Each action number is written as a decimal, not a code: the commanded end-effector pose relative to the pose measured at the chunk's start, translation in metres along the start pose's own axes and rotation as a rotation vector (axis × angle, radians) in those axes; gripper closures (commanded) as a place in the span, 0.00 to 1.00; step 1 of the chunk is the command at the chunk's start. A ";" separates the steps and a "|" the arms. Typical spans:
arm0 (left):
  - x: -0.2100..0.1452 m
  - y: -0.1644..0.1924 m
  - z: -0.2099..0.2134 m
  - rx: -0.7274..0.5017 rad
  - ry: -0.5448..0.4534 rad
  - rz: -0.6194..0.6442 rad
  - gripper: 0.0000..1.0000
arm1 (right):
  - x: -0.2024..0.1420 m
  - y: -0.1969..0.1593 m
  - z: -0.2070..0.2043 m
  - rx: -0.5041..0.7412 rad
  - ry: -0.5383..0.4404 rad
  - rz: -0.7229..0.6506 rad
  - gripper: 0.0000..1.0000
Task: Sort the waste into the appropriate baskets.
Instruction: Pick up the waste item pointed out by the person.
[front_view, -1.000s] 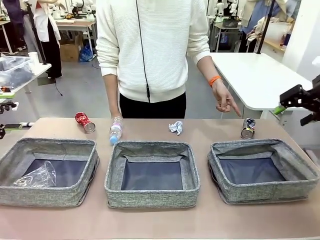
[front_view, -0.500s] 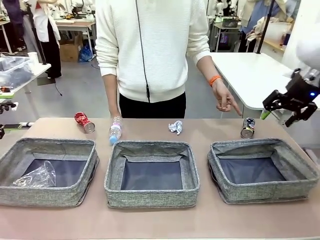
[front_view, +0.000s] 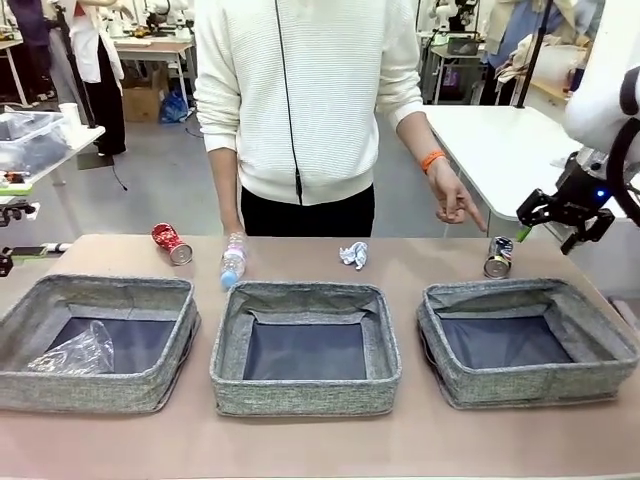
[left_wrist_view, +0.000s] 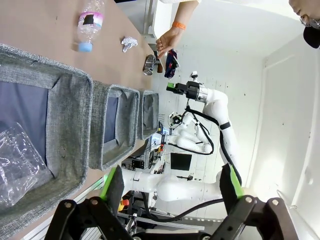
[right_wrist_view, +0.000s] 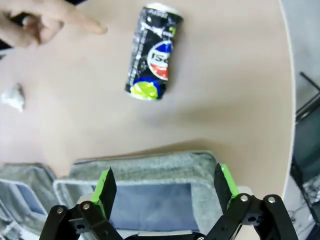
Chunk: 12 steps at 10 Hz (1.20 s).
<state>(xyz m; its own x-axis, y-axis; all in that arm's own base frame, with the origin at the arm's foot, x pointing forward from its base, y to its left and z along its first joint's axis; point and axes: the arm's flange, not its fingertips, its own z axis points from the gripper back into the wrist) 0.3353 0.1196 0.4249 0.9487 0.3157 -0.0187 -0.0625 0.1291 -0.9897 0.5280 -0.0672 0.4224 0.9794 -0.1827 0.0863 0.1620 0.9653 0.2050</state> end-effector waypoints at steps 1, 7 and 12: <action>0.000 0.000 -0.001 0.004 -0.005 -0.011 0.00 | 0.012 -0.004 -0.002 -0.076 -0.047 0.076 0.00; 0.000 0.000 -0.001 0.004 -0.005 -0.011 0.00 | 0.072 0.016 -0.062 -0.064 0.059 0.146 0.00; 0.000 0.000 -0.001 0.004 -0.005 -0.011 0.00 | 0.079 0.027 -0.107 -0.058 0.051 0.082 0.00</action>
<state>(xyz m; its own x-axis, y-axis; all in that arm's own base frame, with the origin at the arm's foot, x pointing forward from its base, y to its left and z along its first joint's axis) 0.3353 0.1195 0.4245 0.9487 0.3156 -0.0197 -0.0633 0.1287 -0.9897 0.6192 -0.0365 0.3335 0.9970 -0.0680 0.0381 0.0612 0.9855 0.1581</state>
